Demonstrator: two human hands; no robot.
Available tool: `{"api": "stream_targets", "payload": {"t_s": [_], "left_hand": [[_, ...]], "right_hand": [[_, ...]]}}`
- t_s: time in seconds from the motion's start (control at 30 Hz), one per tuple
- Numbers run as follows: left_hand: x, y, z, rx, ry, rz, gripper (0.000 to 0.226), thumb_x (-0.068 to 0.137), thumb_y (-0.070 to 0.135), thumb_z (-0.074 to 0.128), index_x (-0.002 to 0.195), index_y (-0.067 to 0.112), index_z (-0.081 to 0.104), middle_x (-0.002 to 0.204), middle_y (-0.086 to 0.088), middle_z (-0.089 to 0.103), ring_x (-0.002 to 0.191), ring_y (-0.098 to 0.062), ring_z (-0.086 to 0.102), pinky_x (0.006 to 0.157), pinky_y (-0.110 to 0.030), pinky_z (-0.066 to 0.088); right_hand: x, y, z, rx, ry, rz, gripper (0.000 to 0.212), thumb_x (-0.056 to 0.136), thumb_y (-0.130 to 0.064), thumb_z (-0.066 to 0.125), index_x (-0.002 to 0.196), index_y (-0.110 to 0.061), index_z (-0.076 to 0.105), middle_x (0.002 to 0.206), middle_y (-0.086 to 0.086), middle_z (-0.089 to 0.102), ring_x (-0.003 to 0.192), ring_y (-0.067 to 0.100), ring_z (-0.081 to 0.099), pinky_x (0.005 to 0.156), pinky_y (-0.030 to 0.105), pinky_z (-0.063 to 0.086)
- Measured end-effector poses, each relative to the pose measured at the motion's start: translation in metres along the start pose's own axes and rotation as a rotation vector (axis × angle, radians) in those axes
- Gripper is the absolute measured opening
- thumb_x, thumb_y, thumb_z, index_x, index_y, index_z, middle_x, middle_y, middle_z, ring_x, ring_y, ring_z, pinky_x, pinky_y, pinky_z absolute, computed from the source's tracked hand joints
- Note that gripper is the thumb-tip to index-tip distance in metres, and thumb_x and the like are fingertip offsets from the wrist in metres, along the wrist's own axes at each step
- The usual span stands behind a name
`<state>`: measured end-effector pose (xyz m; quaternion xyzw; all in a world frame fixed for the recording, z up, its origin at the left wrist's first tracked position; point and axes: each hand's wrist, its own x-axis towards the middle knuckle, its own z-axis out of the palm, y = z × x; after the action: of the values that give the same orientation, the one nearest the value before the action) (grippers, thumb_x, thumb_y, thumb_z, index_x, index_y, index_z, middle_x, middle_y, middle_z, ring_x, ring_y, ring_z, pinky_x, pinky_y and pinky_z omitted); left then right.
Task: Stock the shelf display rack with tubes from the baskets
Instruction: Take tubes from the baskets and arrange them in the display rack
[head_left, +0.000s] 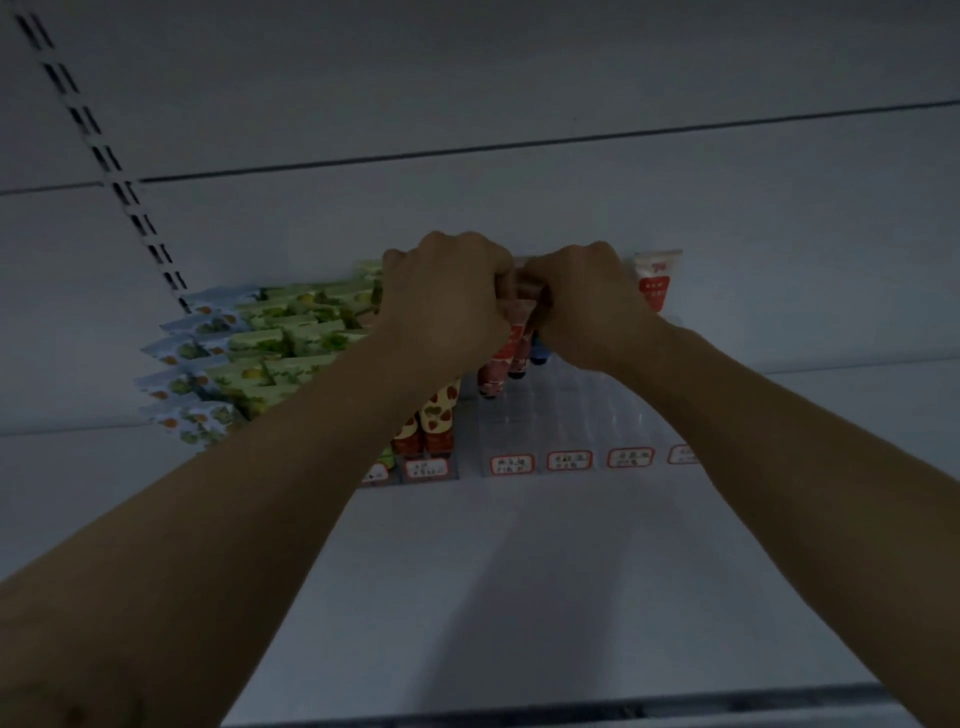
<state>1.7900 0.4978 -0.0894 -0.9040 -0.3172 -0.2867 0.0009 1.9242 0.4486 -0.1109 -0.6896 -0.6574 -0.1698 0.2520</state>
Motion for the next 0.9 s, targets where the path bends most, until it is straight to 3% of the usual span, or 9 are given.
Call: {"api": "stream_targets", "payload": {"t_s": [0.1,0.23,0.33,0.5,0.57,0.67,0.73,0.9], "left_hand": [[0.000,-0.001,-0.001,-0.044,0.002,-0.060,0.009,0.079,0.013,0.065,0.084,0.017,0.071,0.089,-0.004,0.066,0.094,-0.031,0.060,0.091,-0.050,0.047],[0.005,0.003,-0.001,-0.019,-0.021,-0.128,0.013,0.078,0.013,0.062,0.084,0.020,0.071,0.096,-0.009,0.067,0.097,-0.031,0.059,0.092,-0.051,0.047],[0.006,0.001,-0.002,0.018,-0.036,-0.176,0.010,0.080,0.018,0.062,0.080,0.022,0.070,0.094,-0.010,0.066,0.094,-0.032,0.059,0.091,-0.052,0.048],[0.004,-0.011,-0.007,0.086,-0.031,-0.177,0.008,0.081,0.018,0.062,0.076,0.023,0.064,0.093,-0.012,0.067,0.090,-0.035,0.059,0.091,-0.051,0.047],[0.006,-0.002,-0.005,0.091,-0.047,-0.134,0.006,0.080,0.019,0.062,0.081,0.023,0.065,0.098,-0.012,0.066,0.094,-0.036,0.058,0.092,-0.049,0.046],[0.011,0.019,0.004,0.141,-0.107,-0.119,0.021,0.080,0.023,0.061,0.098,0.016,0.068,0.104,-0.012,0.061,0.102,-0.035,0.055,0.094,-0.051,0.044],[0.014,0.019,0.005,0.176,-0.102,-0.155,0.025,0.082,0.030,0.064,0.102,0.015,0.068,0.106,-0.013,0.060,0.102,-0.036,0.056,0.095,-0.054,0.043],[0.013,0.017,0.005,0.196,-0.073,-0.181,0.026,0.082,0.029,0.066,0.102,0.013,0.068,0.106,-0.015,0.061,0.100,-0.037,0.058,0.094,-0.054,0.045]], "right_hand": [[-0.002,0.003,-0.002,-0.023,-0.033,0.031,0.023,0.085,-0.014,0.055,0.078,0.005,0.067,0.077,0.020,0.066,0.064,0.028,0.055,0.062,0.031,0.033],[0.006,0.005,-0.001,-0.070,-0.088,0.037,0.020,0.088,-0.011,0.054,0.086,0.002,0.069,0.086,0.019,0.067,0.079,0.033,0.062,0.067,0.029,0.036],[0.010,0.007,0.000,-0.095,-0.137,0.064,0.010,0.083,-0.007,0.059,0.074,-0.004,0.063,0.081,0.016,0.067,0.074,0.028,0.061,0.065,0.027,0.038],[0.007,0.008,0.002,-0.027,-0.082,0.055,0.026,0.085,-0.010,0.055,0.060,-0.009,0.049,0.081,0.018,0.063,0.065,0.017,0.041,0.069,0.030,0.042],[0.006,0.006,0.001,-0.029,-0.064,0.036,0.022,0.087,-0.010,0.051,0.064,-0.010,0.050,0.082,0.016,0.063,0.068,0.018,0.042,0.072,0.031,0.042],[0.003,0.007,0.000,-0.027,-0.069,0.029,0.023,0.085,-0.008,0.049,0.063,-0.017,0.046,0.077,0.011,0.063,0.070,0.023,0.049,0.072,0.032,0.043],[0.001,0.008,0.001,-0.038,-0.065,0.036,0.020,0.084,-0.010,0.050,0.065,-0.013,0.051,0.079,0.013,0.064,0.072,0.025,0.054,0.069,0.029,0.040],[-0.001,0.013,-0.005,-0.014,-0.101,0.039,0.011,0.086,-0.013,0.055,0.077,-0.008,0.059,0.084,0.016,0.063,0.071,0.019,0.043,0.071,0.029,0.038]]}}
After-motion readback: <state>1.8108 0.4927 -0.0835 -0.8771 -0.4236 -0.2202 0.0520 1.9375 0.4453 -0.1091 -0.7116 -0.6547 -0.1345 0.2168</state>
